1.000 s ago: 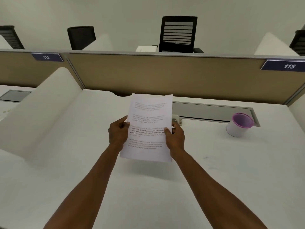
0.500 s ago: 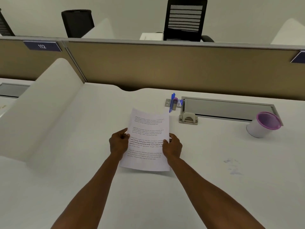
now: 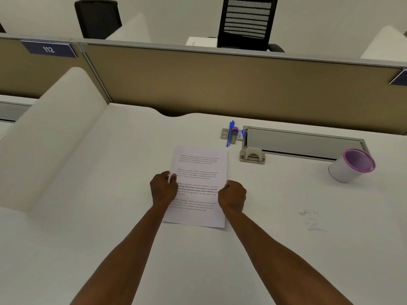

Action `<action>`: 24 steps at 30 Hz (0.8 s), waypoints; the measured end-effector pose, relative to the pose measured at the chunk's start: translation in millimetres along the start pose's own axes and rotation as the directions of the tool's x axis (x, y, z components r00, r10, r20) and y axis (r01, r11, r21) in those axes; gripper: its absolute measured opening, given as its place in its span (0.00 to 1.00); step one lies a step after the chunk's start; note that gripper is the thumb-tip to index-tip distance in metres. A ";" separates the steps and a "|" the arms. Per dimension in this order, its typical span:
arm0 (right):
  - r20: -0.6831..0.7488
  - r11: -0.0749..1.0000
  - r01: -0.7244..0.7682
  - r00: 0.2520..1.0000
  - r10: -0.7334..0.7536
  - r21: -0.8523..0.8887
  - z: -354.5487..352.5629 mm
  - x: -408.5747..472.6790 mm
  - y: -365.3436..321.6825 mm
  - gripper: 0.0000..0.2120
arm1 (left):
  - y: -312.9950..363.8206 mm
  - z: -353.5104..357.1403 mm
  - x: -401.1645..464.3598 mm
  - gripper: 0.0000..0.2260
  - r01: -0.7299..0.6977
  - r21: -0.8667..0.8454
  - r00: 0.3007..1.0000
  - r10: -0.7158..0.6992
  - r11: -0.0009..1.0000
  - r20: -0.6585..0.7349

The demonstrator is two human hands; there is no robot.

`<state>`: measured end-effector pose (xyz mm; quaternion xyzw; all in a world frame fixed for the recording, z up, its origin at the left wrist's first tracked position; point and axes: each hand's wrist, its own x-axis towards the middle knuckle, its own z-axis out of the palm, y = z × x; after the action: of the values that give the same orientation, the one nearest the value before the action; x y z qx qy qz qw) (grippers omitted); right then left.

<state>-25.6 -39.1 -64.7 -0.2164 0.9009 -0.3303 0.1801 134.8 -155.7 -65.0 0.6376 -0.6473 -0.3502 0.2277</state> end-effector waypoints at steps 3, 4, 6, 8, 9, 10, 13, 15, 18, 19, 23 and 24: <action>0.026 0.999 -0.035 0.999 0.034 0.022 0.8 -0.1 -0.5 0.13 | 1.1 1.5 1.6 0.18 0.003 0.040 1.000 -0.004 0.999 0.005; 0.042 0.998 -0.047 0.998 0.046 0.031 1.5 0.0 -0.4 0.11 | 1.5 1.1 2.2 0.18 0.002 0.052 1.000 -0.003 0.999 0.007; 0.063 0.997 -0.061 0.996 0.058 0.041 2.3 0.5 -0.6 0.08 | 1.9 0.0 3.1 0.13 0.005 0.044 1.000 -0.005 0.999 0.005; 0.053 0.995 -0.070 0.996 0.067 0.065 1.8 0.3 -1.1 0.07 | 1.9 -0.8 3.1 0.09 -0.014 0.033 1.000 0.014 0.999 0.002; 0.042 0.993 -0.075 0.997 0.071 0.086 1.0 -0.3 -1.7 0.07 | 1.0 -0.7 3.5 0.10 -0.010 0.033 1.000 0.010 0.999 -0.004; 0.031 0.991 -0.078 0.997 0.075 0.105 0.4 -1.0 -2.0 0.07 | 0.0 -0.7 3.3 0.08 0.000 0.030 1.000 0.000 1.000 -0.004; 0.011 0.991 -0.074 0.997 0.073 0.112 -1.1 -2.5 -1.3 0.07 | -1.5 0.5 2.4 0.19 0.033 -0.003 0.999 -0.033 0.999 -0.021; 0.001 0.992 -0.064 0.998 0.065 0.108 -1.9 -3.3 -0.8 0.06 | -2.4 1.6 1.5 0.20 0.032 -0.011 0.999 -0.032 0.999 -0.021; -0.011 0.995 -0.050 0.999 0.051 0.089 -2.3 -4.3 0.8 0.09 | -2.9 3.2 1.6 0.20 0.062 0.019 0.998 -0.061 0.998 -0.035; -0.013 0.995 -0.048 0.999 0.049 0.083 -2.7 -4.5 1.0 0.09 | -2.3 3.6 1.0 0.20 0.082 0.022 0.996 -0.081 0.996 -0.039; 0.016 0.997 -0.054 0.998 0.054 0.057 -5.0 -2.4 0.2 0.08 | -1.7 4.4 0.0 0.21 0.096 0.004 0.995 -0.096 0.995 -0.025; 0.025 0.997 -0.063 0.998 0.061 0.055 -5.8 -1.5 -0.4 0.08 | -1.8 4.7 0.3 0.21 0.097 -0.005 0.995 -0.097 0.995 -0.023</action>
<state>-26.9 -35.6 -59.9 -0.1870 0.8955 -0.3470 0.2067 132.5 -155.1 -69.5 0.6718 -0.6124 -0.3545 0.2192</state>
